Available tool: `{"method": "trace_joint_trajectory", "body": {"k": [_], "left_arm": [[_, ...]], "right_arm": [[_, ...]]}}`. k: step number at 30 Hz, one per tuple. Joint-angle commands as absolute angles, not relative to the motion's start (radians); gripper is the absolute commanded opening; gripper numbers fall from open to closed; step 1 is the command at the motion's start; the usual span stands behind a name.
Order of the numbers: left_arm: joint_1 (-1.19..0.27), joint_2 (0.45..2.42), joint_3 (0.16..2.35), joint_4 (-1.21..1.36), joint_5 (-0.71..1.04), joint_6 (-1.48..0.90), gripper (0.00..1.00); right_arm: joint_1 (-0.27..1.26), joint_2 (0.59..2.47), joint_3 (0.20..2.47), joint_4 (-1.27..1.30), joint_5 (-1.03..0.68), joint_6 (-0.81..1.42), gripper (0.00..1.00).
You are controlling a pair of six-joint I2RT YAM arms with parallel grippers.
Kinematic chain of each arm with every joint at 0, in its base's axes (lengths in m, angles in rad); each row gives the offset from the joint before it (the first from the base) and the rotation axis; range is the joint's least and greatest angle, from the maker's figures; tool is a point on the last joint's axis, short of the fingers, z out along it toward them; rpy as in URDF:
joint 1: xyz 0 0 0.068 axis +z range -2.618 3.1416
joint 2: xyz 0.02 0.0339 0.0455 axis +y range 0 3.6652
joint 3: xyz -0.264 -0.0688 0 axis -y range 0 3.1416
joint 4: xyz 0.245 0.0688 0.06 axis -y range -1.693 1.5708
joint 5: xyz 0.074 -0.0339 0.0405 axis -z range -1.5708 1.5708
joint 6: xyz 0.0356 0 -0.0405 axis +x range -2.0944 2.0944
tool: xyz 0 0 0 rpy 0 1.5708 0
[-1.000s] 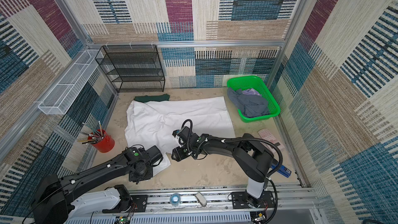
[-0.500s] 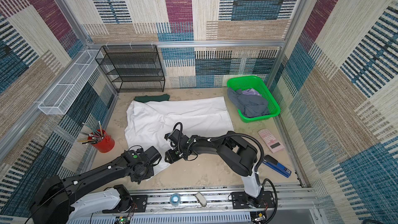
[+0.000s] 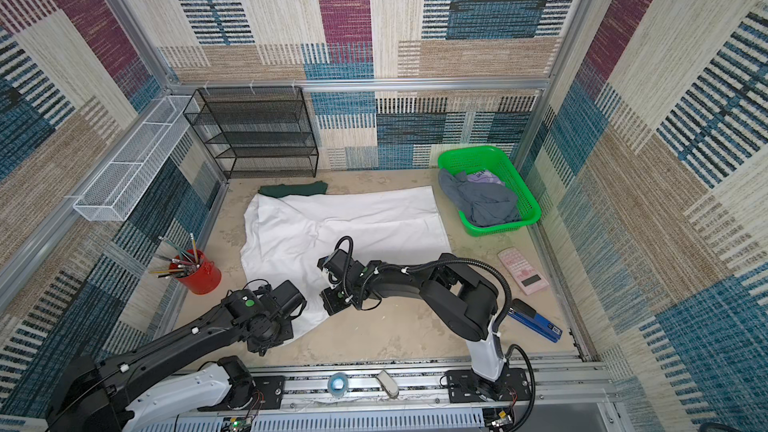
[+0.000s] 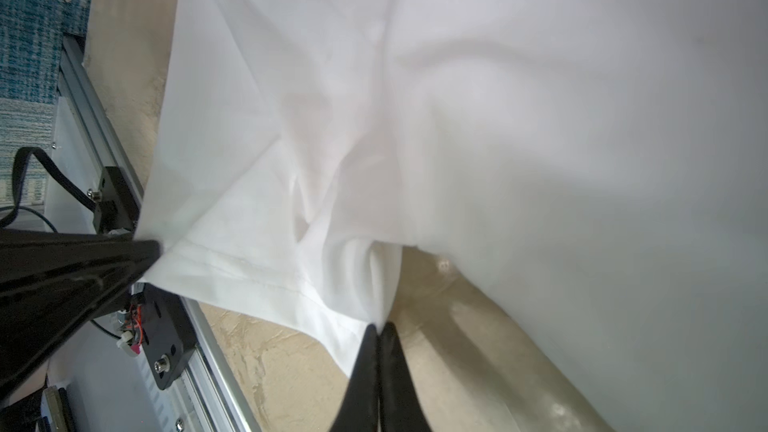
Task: Fold and stack the t-shirts
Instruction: 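Grasp the near hem corner with the left gripper while the right slides along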
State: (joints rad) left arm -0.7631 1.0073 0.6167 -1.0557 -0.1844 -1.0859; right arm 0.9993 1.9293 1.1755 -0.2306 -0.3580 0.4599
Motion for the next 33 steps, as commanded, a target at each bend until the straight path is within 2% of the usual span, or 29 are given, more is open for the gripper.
{"method": "trace_joint_trajectory", "body": {"k": [1, 7, 11, 15, 17, 21, 26, 33], "left_arm": [[-0.767, 0.951, 0.650, -1.249, -0.248, -1.204, 0.00], [-0.779, 0.897, 0.666, -1.328, -0.324, -1.290, 0.00], [-0.784, 0.916, 0.658, -1.293, -0.304, -1.256, 0.01], [-0.803, 0.929, 0.649, -1.271, -0.286, -1.242, 0.20], [-0.807, 0.913, 0.659, -1.285, -0.307, -1.250, 0.25], [-0.807, 0.896, 0.658, -1.260, -0.311, -1.238, 0.34], [-0.806, 0.963, 0.593, -1.180, -0.288, -1.243, 0.34], [-0.794, 1.008, 0.546, -1.144, -0.298, -1.288, 0.34]], "right_arm": [[0.999, 1.904, 1.152, -0.181, -0.361, 0.547, 0.00], [0.999, 1.838, 1.067, -0.105, -0.346, 0.646, 0.01], [0.999, 1.781, 1.021, -0.078, -0.333, 0.675, 0.12], [1.000, 1.749, 1.010, -0.083, -0.318, 0.673, 0.26], [1.000, 1.752, 1.020, -0.093, -0.324, 0.662, 0.33], [1.000, 1.778, 1.053, -0.130, -0.317, 0.635, 0.33], [0.967, 1.764, 1.043, -0.158, -0.287, 0.623, 0.33], [0.815, 1.639, 0.941, -0.195, -0.273, 0.563, 0.34]]}}
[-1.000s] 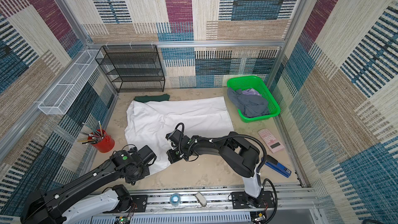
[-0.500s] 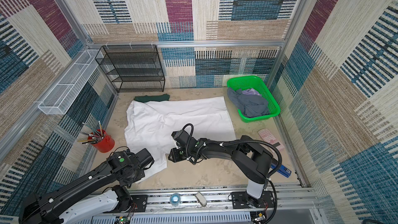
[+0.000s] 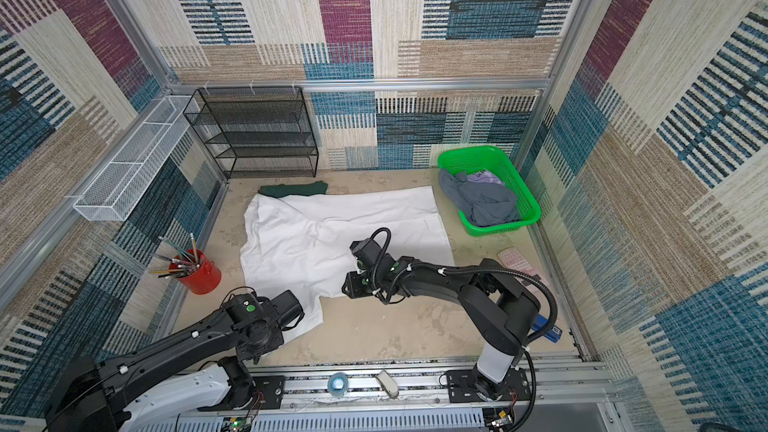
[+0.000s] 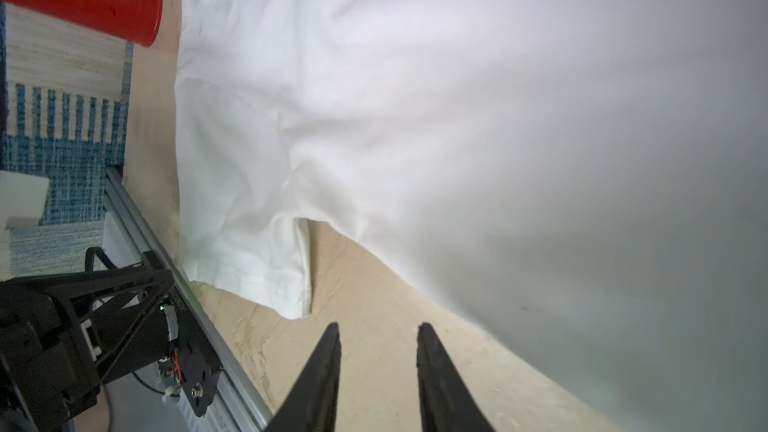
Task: Fold and stack the t-shirts
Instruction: 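Grasp the near hem corner with the left gripper while the right slides along, then move the right gripper to the hem corner nearest the basket and grasp it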
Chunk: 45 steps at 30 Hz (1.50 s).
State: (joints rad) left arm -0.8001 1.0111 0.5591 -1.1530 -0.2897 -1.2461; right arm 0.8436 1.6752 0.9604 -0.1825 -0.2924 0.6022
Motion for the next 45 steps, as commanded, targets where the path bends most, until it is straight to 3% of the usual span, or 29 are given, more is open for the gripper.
{"method": "trace_joint_trajectory", "body": {"k": [1, 7, 16, 22, 25, 29, 45], "left_arm": [[-0.789, 1.007, 0.544, -1.132, -0.289, -1.284, 0.35], [-0.787, 1.038, 0.532, -0.998, -0.158, -1.267, 0.34], [-0.787, 1.034, 0.486, -1.001, -0.226, -1.407, 0.34], [-0.786, 1.111, 0.431, -0.909, -0.182, -1.445, 0.37], [-0.787, 1.118, 0.406, -0.847, -0.162, -1.444, 0.29], [-0.787, 1.112, 0.418, -0.829, -0.168, -1.414, 0.02], [-0.795, 1.067, 0.614, -0.926, -0.251, -1.242, 0.00]], "right_arm": [[0.798, 1.627, 0.936, -0.205, -0.273, 0.551, 0.34], [0.716, 1.579, 0.903, -0.226, -0.282, 0.506, 0.35], [0.696, 1.597, 0.886, -0.188, -0.334, 0.498, 0.35], [0.695, 1.601, 0.860, -0.168, -0.351, 0.497, 0.35], [0.691, 1.595, 0.849, -0.167, -0.352, 0.496, 0.35], [0.683, 1.595, 0.841, -0.165, -0.356, 0.490, 0.35], [0.535, 1.470, 0.788, -0.242, -0.308, 0.453, 0.35]]}}
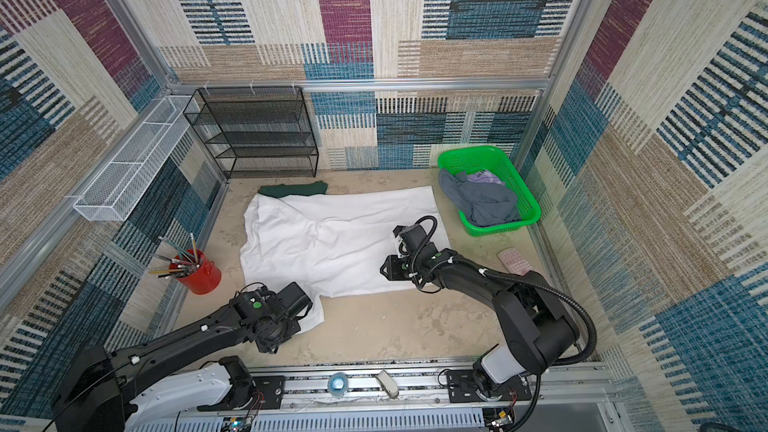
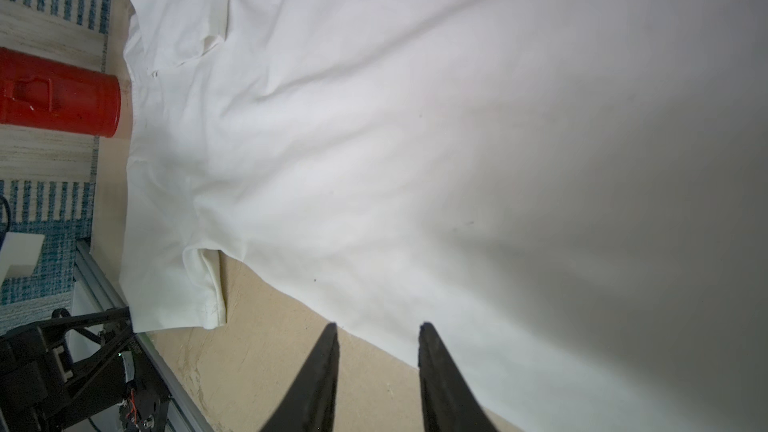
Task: Fold and stack the t-shirts
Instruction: 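Move the right gripper to the hem corner nearest the basket and grasp it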
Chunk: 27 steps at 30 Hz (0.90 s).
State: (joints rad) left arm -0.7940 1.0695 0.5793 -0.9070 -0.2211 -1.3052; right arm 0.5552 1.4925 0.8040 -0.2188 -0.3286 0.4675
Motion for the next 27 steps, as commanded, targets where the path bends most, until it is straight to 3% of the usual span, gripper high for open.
{"method": "trace_joint_trajectory", "body": {"k": [1, 9, 13, 18, 20, 24, 27], "left_arm": [[-0.796, 1.073, 0.622, -0.925, -0.249, -1.235, 0.00], [-0.799, 1.161, 0.649, -0.850, -0.211, -1.195, 0.00], [-0.805, 1.137, 0.667, -0.902, -0.243, -1.202, 0.00], [-0.804, 1.057, 0.688, -0.995, -0.294, -1.204, 0.00], [-0.804, 1.032, 0.694, -1.017, -0.305, -1.204, 0.00], [-0.804, 0.986, 0.702, -1.046, -0.318, -1.200, 0.00], [-0.804, 0.970, 0.703, -1.056, -0.316, -1.189, 0.00]], "right_arm": [[0.528, 1.467, 0.784, -0.244, -0.311, 0.450, 0.35], [0.495, 1.481, 0.799, -0.270, -0.287, 0.439, 0.35], [0.446, 1.441, 0.776, -0.323, -0.166, 0.458, 0.34], [0.364, 1.353, 0.736, -0.437, 0.019, 0.475, 0.39], [0.322, 1.321, 0.713, -0.466, 0.036, 0.479, 0.40], [0.258, 1.232, 0.671, -0.504, 0.071, 0.496, 0.51], [0.234, 1.233, 0.672, -0.511, 0.072, 0.500, 0.52]]}}
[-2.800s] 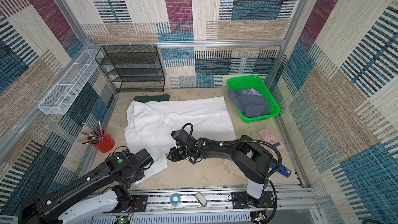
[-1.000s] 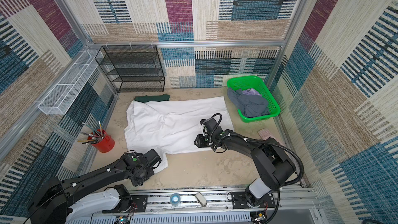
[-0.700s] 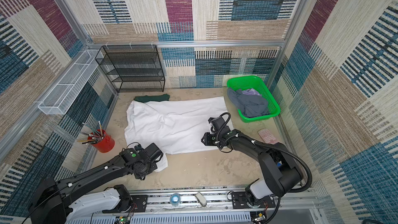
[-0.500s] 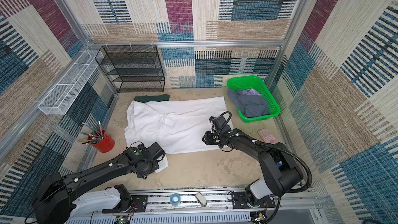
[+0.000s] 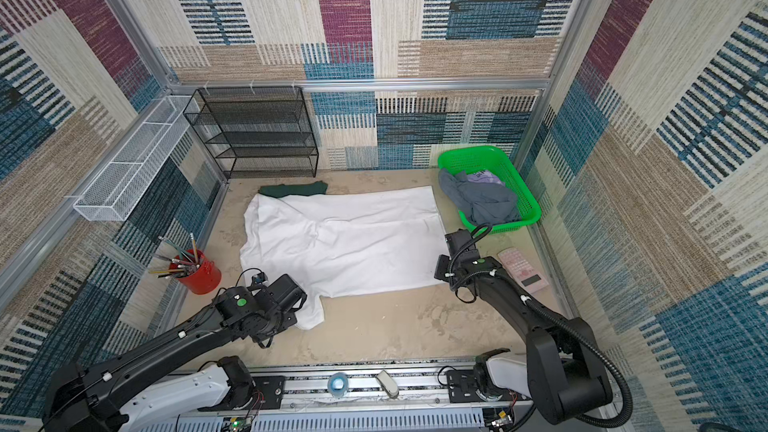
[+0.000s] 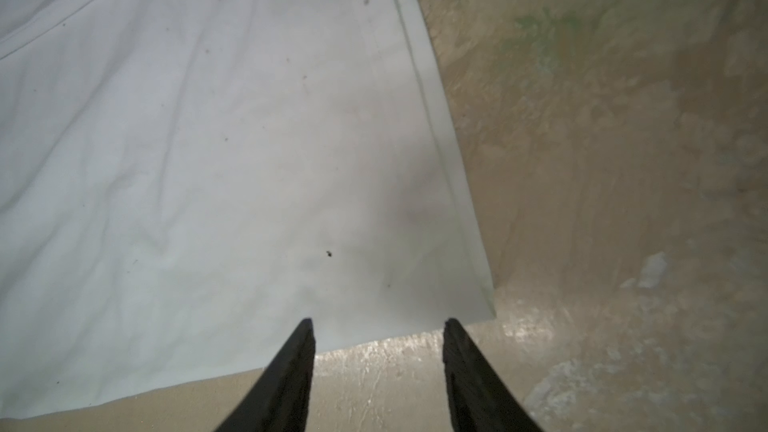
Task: Fold and stack the t-shirts
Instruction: 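Move the right gripper to the hem corner nearest the basket and grasp it, then lift the near hem with both grippers and fold it toward the far edge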
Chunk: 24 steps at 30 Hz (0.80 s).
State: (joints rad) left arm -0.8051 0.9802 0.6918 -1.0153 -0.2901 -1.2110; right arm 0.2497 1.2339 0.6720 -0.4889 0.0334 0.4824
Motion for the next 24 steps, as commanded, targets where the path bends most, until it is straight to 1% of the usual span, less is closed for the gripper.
{"method": "trace_joint_trajectory", "body": {"k": [1, 7, 9, 11, 12, 15, 17, 24], "left_arm": [[-0.804, 0.967, 0.703, -1.060, -0.316, -1.183, 0.00], [-0.804, 0.946, 0.698, -1.071, -0.323, -1.178, 0.00], [-0.804, 0.944, 0.699, -1.069, -0.322, -1.178, 0.00], [-0.804, 0.947, 0.701, -1.070, -0.319, -1.177, 0.00], [-0.804, 0.948, 0.701, -1.070, -0.318, -1.177, 0.00], [-0.804, 0.941, 0.708, -1.082, -0.321, -1.178, 0.00], [-0.804, 0.931, 0.718, -1.106, -0.326, -1.189, 0.00], [-0.804, 0.821, 0.762, -1.200, -0.388, -1.227, 0.00]], "right_arm": [[0.228, 1.243, 0.678, -0.516, 0.071, 0.502, 0.52], [0.192, 1.294, 0.639, -0.449, 0.007, 0.497, 0.49], [0.190, 1.317, 0.634, -0.428, -0.006, 0.494, 0.46], [0.189, 1.337, 0.632, -0.406, -0.023, 0.490, 0.40], [0.189, 1.348, 0.633, -0.395, -0.036, 0.491, 0.35], [0.189, 1.366, 0.647, -0.396, -0.057, 0.487, 0.13], [0.189, 1.348, 0.652, -0.414, -0.051, 0.489, 0.01], [0.189, 1.202, 0.662, -0.483, -0.056, 0.537, 0.00]]}}
